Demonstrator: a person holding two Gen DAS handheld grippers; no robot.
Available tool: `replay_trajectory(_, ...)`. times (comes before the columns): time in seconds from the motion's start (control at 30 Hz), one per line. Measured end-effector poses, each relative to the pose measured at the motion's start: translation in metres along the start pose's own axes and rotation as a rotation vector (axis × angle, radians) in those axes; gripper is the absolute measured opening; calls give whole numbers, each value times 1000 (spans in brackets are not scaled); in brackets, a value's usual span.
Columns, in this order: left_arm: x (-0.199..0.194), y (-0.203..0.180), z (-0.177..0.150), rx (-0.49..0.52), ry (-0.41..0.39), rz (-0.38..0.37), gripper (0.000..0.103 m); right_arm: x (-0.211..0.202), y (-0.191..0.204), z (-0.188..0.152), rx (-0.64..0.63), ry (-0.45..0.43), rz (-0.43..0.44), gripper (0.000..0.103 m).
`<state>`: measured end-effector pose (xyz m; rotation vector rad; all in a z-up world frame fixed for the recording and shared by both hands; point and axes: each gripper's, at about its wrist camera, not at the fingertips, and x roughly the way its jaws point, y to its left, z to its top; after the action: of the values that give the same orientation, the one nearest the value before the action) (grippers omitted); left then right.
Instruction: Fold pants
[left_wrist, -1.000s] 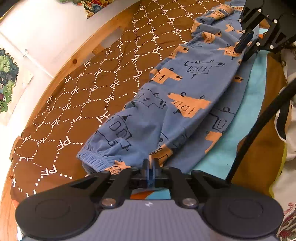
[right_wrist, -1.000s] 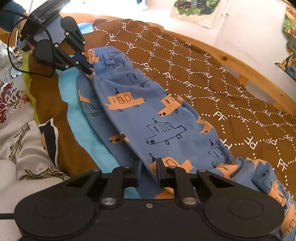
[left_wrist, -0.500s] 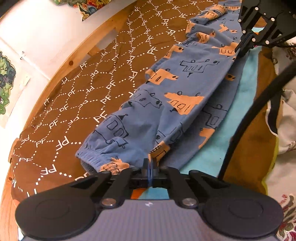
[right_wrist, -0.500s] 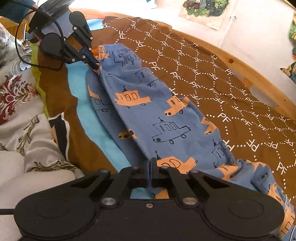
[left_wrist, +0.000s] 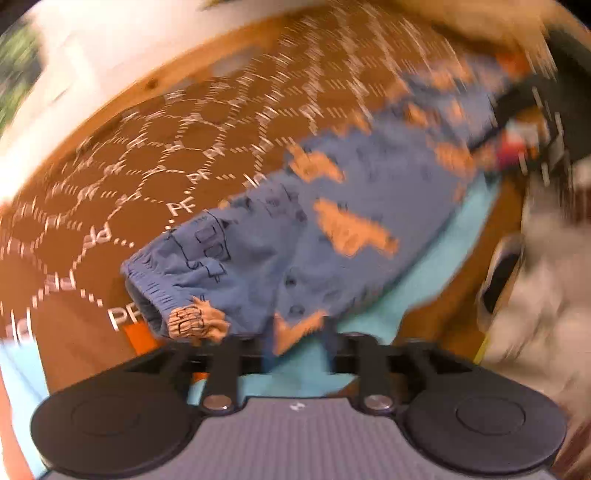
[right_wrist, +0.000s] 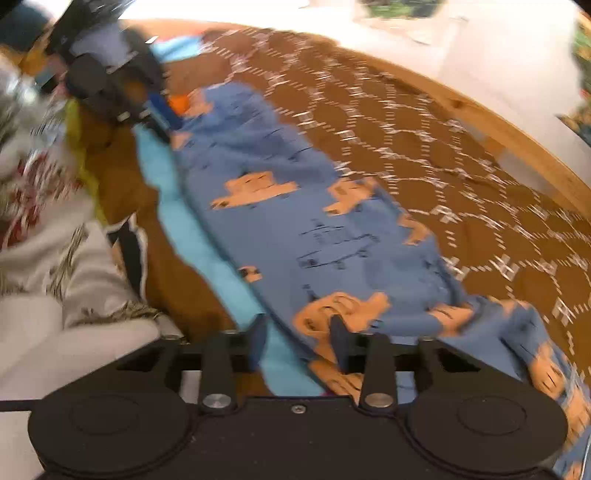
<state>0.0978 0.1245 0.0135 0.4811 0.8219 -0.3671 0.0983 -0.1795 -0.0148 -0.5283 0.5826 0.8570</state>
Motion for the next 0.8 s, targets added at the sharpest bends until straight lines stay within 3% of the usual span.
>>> replay_trajectory(0.03,-2,1,4,-58,-32,-1,65,-5,-6,-1,37,-15,-19,53)
replay_trajectory(0.07,-2,0,10,-117,-70,-16,65,-9,-11,-2,68,-28,-44,60)
replay_trajectory(0.17,22,-16,33,-190,-89,-30,65,-8,-23,-6,163,-36,-119,63)
replay_trajectory(0.23,47,-31,47,-185,-35,-22,65,-3,-31,-9,233,-34,-149,65)
replay_trajectory(0.33,80,-49,50,-161,81,-7,65,10,-32,-20,258,43,-193,67)
replay_trajectory(0.4,83,-53,45,-149,86,10,70,9,-34,-26,249,87,-201,69)
replay_trajectory(0.43,83,-52,47,-154,97,10,75,4,-39,-28,259,88,-202,75)
replay_trajectory(0.47,82,-49,49,-168,113,2,78,-2,-46,-30,283,91,-210,82)
replay_trajectory(0.53,78,-45,54,-205,120,-18,84,-17,-64,-33,364,81,-230,86)
replay_trajectory(0.63,67,-54,75,-231,55,-40,96,-44,-98,-42,486,41,-288,88)
replay_trajectory(0.8,73,-99,130,-121,-64,-155,97,-66,-142,-62,489,44,-439,87)
